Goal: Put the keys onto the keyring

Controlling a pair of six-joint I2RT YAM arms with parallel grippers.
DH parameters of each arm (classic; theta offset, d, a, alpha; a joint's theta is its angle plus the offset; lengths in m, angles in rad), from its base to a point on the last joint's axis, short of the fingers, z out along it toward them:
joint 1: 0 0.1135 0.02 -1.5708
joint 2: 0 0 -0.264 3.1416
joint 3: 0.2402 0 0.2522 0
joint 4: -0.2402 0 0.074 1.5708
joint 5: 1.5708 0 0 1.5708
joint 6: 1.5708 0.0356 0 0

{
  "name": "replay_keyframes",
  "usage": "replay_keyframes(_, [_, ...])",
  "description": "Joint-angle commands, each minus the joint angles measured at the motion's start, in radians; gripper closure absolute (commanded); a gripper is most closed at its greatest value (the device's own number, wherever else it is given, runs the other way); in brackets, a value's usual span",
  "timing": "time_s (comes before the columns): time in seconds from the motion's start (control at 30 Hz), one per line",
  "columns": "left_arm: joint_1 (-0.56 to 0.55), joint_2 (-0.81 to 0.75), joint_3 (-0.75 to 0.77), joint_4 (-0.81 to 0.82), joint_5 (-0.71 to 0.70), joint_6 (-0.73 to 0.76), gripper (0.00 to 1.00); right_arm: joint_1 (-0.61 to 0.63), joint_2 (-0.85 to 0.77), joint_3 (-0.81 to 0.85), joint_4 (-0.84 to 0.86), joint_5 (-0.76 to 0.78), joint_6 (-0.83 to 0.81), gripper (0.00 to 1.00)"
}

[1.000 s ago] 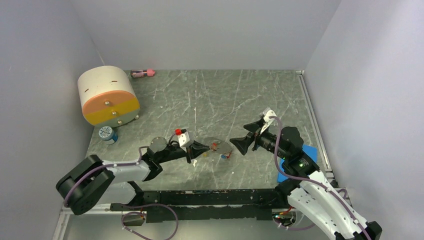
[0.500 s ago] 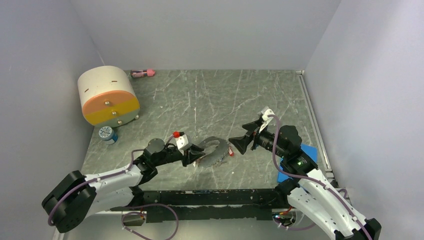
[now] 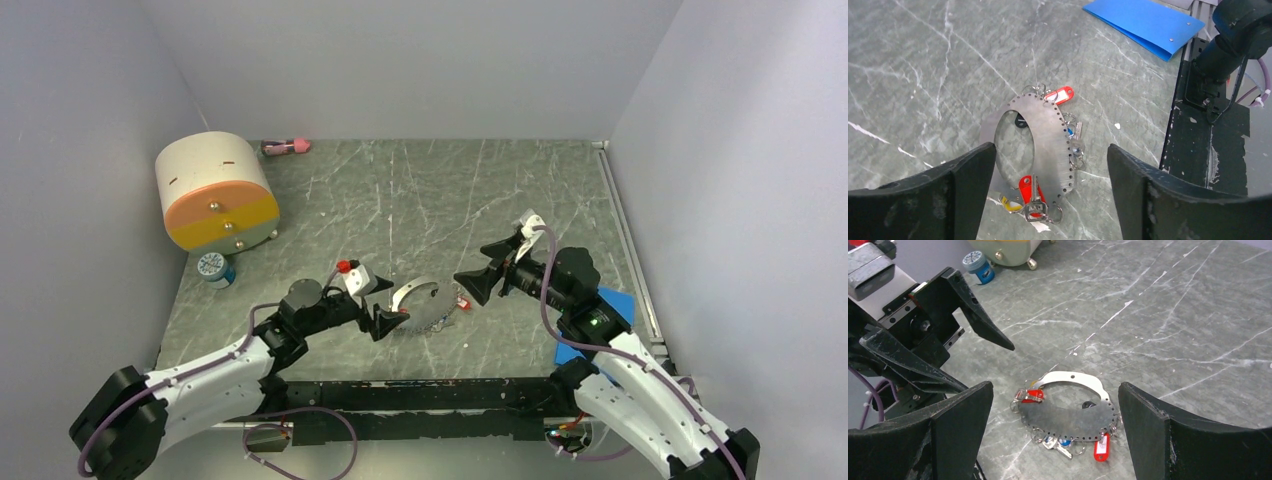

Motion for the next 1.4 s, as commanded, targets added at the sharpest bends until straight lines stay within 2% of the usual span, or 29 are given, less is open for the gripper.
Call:
replay_keyframes(0.0, [0.010,0.040,0.070,-0.047,-0.042,-0.048,0.09,-0.011,0.031,-0.011,0.084,-0.044,0.021,0.01])
replay_keyframes(0.07, [0.025,0.065,0.080,-0.038,-0.033,-0.068,0.06,-0.022,0.041,-0.017,0.097,-0.055,0.029,0.01])
replay_keyframes(0.23, [0.109,0.121,0.076,0.029,0.021,-0.130,0.06,-0.067,0.067,-0.039,0.129,-0.097,0.048,0.01])
replay_keyframes(0.33, [0.196,0.120,0.056,0.065,0.056,-0.180,0.06,-0.129,0.079,-0.062,0.153,-0.135,0.070,0.01])
replay_keyframes(0.5, [0.371,0.066,0.024,0.028,0.089,-0.255,0.06,-0.276,0.088,-0.083,0.133,-0.201,0.095,0.01])
replay_keyframes(0.7, [0.445,-0.101,-0.014,-0.080,-0.117,-0.275,0.06,-0.466,0.079,-0.087,0.037,-0.193,0.074,0.01])
replay_keyframes(0.9, [0.453,-0.277,-0.005,-0.248,-0.340,-0.165,0.06,-0.512,0.082,-0.095,-0.040,0.028,0.064,0.01])
replay_keyframes(1.03, [0.453,-0.316,0.022,-0.340,-0.457,-0.094,0.06,-0.512,0.062,-0.128,-0.029,0.205,0.054,0.01])
replay_keyframes(1.17, [0.453,-0.298,0.012,-0.307,-0.577,-0.062,0.06,-0.512,0.023,-0.152,-0.003,0.303,0.044,0.01])
replay_keyframes(1.37, [0.453,-0.179,-0.012,-0.156,-0.732,-0.026,0.06,-0.512,-0.033,-0.266,0.193,0.437,0.023,0.01])
